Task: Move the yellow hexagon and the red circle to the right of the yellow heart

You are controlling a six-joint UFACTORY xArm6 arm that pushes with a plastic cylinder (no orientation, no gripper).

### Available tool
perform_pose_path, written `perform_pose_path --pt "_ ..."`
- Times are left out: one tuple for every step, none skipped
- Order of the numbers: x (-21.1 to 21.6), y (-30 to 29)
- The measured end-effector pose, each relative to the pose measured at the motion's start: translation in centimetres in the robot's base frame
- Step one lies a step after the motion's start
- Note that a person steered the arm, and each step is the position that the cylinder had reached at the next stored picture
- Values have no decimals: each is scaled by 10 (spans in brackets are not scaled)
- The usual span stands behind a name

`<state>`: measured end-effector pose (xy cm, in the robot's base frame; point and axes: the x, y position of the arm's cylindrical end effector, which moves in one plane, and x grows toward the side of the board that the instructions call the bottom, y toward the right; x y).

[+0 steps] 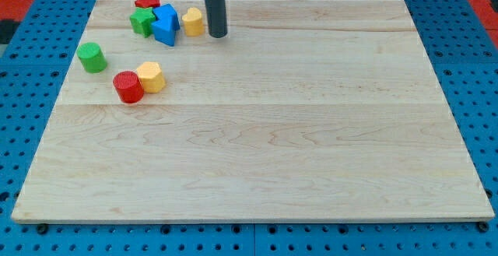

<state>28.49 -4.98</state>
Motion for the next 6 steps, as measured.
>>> perform_pose_path --pt "-15 -15" --pt "-18 -35" --pt "-20 -47" --pt "17 -2" --pt "78 5" --pt "145 -10"
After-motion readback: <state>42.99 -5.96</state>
